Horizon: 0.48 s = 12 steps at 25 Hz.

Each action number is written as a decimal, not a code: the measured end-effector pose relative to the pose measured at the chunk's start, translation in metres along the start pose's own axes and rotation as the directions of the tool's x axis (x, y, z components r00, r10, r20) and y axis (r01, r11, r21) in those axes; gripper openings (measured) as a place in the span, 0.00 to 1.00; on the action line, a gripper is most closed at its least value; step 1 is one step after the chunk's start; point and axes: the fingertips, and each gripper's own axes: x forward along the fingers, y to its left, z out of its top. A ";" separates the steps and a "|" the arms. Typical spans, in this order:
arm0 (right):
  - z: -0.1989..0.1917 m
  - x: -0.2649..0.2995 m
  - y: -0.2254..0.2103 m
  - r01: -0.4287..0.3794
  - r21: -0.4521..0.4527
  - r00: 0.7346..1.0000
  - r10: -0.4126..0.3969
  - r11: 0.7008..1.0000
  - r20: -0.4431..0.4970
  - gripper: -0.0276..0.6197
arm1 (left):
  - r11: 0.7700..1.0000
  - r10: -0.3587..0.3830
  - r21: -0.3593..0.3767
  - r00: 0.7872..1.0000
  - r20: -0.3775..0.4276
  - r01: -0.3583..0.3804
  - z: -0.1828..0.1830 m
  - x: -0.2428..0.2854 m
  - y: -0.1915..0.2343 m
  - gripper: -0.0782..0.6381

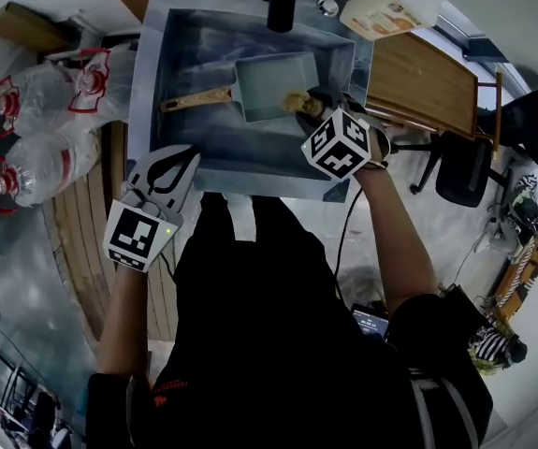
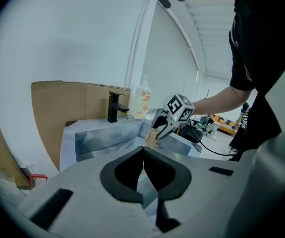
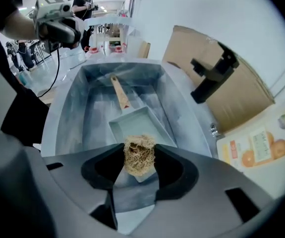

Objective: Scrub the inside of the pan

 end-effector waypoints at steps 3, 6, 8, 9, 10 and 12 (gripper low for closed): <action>0.013 -0.024 0.006 0.041 0.042 0.996 -0.045 0.998 0.079 0.33 | 1.000 -0.006 0.018 1.000 -0.011 0.007 -0.002 -0.014 -0.003 0.14; 0.027 -0.049 0.008 0.074 0.107 0.983 -0.091 0.991 0.157 0.33 | 0.999 -0.015 0.043 1.000 -0.002 0.015 0.004 -0.024 -0.007 0.14; 0.038 -0.068 0.009 0.083 0.156 0.970 -0.116 0.984 0.212 0.33 | 0.998 -0.022 0.057 1.000 0.008 0.022 0.010 -0.029 -0.010 0.14; 0.043 -0.077 0.009 0.084 0.181 0.962 -0.127 0.980 0.242 0.33 | 0.998 -0.026 0.063 1.000 0.015 0.025 0.014 -0.031 -0.012 0.14; 0.049 -0.086 0.009 0.083 0.204 0.951 -0.139 0.975 0.275 0.33 | 0.997 -0.029 0.068 0.999 0.024 0.027 0.018 -0.033 -0.013 0.14; 0.060 -0.105 0.011 0.077 0.249 0.925 -0.162 0.966 0.344 0.33 | 0.997 -0.033 0.077 0.999 0.042 0.030 0.026 -0.036 -0.015 0.14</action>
